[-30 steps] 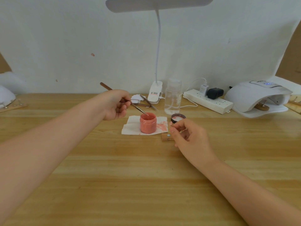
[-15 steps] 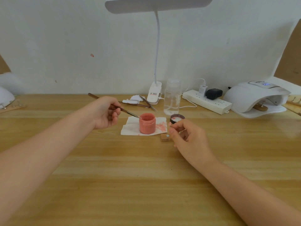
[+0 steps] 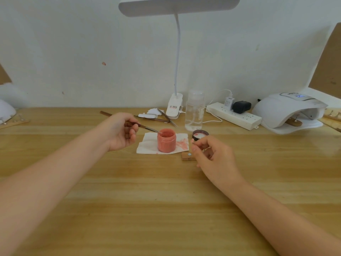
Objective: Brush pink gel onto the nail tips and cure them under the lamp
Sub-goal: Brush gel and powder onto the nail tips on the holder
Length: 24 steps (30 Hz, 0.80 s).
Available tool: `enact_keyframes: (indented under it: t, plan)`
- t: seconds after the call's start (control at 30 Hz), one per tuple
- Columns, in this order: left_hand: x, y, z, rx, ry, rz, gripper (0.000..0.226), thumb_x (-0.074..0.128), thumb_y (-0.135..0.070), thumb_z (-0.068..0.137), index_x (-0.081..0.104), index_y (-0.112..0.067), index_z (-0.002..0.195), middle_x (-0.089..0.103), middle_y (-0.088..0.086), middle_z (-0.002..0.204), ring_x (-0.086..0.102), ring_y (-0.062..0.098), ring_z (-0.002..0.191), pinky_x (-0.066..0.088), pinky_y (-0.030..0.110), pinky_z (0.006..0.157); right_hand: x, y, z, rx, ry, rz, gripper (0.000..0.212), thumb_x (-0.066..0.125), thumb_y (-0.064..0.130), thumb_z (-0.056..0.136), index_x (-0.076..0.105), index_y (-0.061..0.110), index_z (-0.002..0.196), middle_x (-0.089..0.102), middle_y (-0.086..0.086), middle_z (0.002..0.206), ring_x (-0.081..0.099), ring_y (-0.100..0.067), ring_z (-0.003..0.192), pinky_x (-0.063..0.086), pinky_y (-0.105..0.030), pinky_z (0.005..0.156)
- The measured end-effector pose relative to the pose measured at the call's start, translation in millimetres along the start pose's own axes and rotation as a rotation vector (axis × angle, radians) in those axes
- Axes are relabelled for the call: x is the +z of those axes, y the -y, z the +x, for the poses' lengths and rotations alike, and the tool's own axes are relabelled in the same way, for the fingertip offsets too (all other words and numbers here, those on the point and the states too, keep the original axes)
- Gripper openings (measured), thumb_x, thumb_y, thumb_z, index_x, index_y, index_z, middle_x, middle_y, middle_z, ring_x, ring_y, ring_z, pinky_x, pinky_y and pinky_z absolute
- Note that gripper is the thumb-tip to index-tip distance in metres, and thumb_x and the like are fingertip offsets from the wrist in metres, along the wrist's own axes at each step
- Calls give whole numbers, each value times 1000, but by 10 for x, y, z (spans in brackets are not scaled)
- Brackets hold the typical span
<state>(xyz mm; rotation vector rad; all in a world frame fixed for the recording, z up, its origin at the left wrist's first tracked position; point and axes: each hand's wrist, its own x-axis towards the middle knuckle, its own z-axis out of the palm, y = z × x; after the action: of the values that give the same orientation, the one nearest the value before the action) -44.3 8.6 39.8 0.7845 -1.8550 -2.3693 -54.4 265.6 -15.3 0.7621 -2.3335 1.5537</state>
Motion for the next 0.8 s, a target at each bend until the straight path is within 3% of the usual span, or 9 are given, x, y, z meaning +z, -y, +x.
enact_keyframes:
  t: [0.1,0.2,0.4,0.8]
  plan:
    - [-68,11,13,-5,-26,9,12,49,-10,87,50,-8,75,49,0,45,41,8,33,39,14,36,6,-1,-1,-2,-6,3,8,65,25,87,63,27,79,63,2,69,58,-29,58,51,-45,56]
    - [-109,1,10,9,-43,6,11,49,-11,86,50,-8,76,49,-1,45,40,8,32,39,14,35,3,-12,2,2,1,4,7,65,25,87,63,26,80,64,-3,68,58,-31,59,52,-47,57]
    - [4,25,-40,13,13,-100,17,49,-10,87,50,-9,70,48,0,45,40,8,33,39,13,36,-6,12,-1,-2,-6,-8,10,65,27,86,61,30,77,64,3,69,60,-28,59,51,-38,55]
    - [-95,79,-80,-45,-33,-212,14,45,-11,88,47,-10,74,49,-1,46,41,9,33,39,13,37,8,-33,13,-18,-18,7,8,65,23,87,63,28,81,65,-8,72,58,-28,60,52,-44,58]
